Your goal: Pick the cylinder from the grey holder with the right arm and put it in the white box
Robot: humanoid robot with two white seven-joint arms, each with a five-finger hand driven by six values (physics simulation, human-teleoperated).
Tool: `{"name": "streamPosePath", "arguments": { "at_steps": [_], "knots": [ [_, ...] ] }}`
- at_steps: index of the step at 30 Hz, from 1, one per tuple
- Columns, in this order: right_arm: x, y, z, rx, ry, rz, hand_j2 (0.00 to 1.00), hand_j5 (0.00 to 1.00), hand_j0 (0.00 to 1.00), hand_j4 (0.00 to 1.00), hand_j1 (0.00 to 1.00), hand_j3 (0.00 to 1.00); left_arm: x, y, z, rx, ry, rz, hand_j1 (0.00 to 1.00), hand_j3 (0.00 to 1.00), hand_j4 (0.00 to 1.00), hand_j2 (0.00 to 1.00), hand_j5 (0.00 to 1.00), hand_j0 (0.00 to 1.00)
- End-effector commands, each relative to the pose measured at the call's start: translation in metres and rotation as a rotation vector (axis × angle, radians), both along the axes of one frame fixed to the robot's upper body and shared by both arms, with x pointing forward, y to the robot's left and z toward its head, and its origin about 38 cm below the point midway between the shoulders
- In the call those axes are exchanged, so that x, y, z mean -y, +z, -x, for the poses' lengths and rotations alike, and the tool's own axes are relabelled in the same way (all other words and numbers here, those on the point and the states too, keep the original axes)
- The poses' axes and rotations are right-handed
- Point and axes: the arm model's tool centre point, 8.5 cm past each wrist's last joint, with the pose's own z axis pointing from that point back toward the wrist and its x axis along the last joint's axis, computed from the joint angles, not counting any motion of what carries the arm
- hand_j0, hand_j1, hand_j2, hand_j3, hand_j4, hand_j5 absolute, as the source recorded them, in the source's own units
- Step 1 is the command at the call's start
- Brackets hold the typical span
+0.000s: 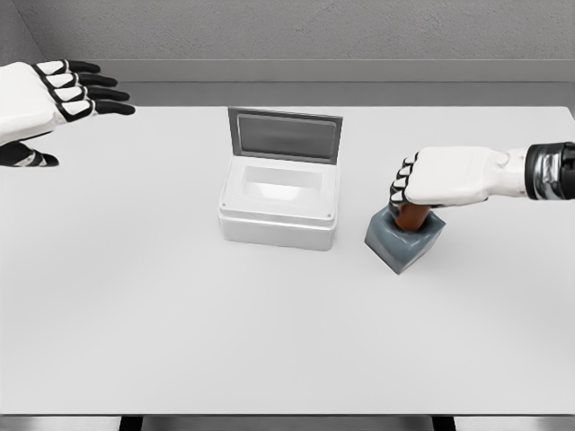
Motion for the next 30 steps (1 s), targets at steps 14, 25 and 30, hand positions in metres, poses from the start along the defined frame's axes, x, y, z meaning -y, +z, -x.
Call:
{"name": "streamPosePath", "arguments": {
  "at_steps": [14,25,30],
  "knots": [
    [-0.002,0.027,0.002,0.065,0.018,0.004,0.5,0.5,0.5,0.5,0.5,0.5,0.0,0.002,0.0,-0.006,-0.004,0.021,1.0,1.0,1.0,1.0,1.0,1.0],
    [-0.016,0.047,-0.003,0.119,0.053,-0.014,0.5,0.5,0.5,0.5,0.5,0.5,0.003,-0.004,0.0,-0.028,-0.014,0.038,1.0,1.0,1.0,1.0,1.0,1.0],
    [-0.029,0.052,-0.005,0.133,0.078,-0.034,0.5,0.5,0.5,0.5,0.5,0.5,0.001,-0.006,0.001,-0.035,-0.009,0.03,1.0,1.0,1.0,1.0,1.0,1.0]
  ]
}}
